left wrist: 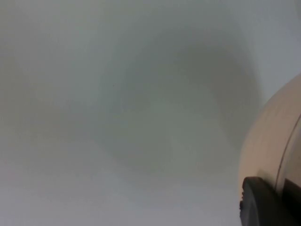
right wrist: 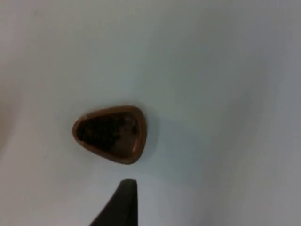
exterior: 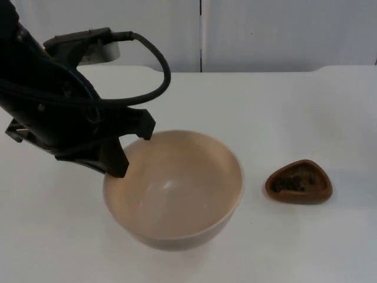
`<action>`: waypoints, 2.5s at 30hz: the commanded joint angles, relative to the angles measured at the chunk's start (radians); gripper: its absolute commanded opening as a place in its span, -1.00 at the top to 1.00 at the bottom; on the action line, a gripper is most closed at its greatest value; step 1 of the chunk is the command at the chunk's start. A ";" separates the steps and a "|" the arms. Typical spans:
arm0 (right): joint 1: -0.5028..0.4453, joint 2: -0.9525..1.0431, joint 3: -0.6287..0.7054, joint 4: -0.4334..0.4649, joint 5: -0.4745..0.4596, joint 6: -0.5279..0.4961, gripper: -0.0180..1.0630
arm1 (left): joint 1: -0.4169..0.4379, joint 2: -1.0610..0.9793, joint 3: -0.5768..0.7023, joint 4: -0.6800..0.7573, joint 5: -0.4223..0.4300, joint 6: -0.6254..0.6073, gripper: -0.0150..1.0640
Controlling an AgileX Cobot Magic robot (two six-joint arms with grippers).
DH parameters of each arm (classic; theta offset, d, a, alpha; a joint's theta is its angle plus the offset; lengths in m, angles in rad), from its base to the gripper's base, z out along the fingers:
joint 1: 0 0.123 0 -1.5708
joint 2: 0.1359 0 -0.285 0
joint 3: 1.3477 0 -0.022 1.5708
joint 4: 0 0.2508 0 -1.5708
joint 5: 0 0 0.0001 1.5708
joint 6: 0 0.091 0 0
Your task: Pick up the bowl with the left hand and pour the coffee beans from the cup into the bowl with the right hand.
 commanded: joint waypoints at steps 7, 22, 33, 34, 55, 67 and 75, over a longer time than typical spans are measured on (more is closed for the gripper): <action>0.085 0.166 -0.115 -0.016 0.024 -0.001 -0.95 | -0.006 -0.011 -0.003 -0.019 -0.010 -0.005 0.98; 0.113 0.392 -0.246 -0.021 0.087 0.029 -0.95 | -0.006 -0.011 -0.003 -0.019 -0.014 -0.005 0.98; 0.113 0.500 -0.246 -0.039 0.003 0.055 -0.95 | -0.006 -0.011 -0.003 -0.019 -0.014 -0.005 0.98; 0.113 0.509 -0.246 -0.044 -0.008 0.055 -0.93 | -0.006 -0.011 -0.003 -0.019 -0.014 -0.005 0.98; 0.113 0.622 -0.148 -0.057 -0.188 0.092 -0.68 | -0.006 -0.011 -0.003 -0.019 -0.016 -0.005 0.98; 0.187 0.622 -0.020 -0.195 -0.339 0.311 -0.68 | -0.006 -0.011 -0.003 -0.019 -0.020 -0.005 0.98; 0.178 0.622 0.024 -0.195 -0.377 0.357 -0.63 | -0.006 -0.011 -0.003 -0.019 -0.020 -0.005 0.98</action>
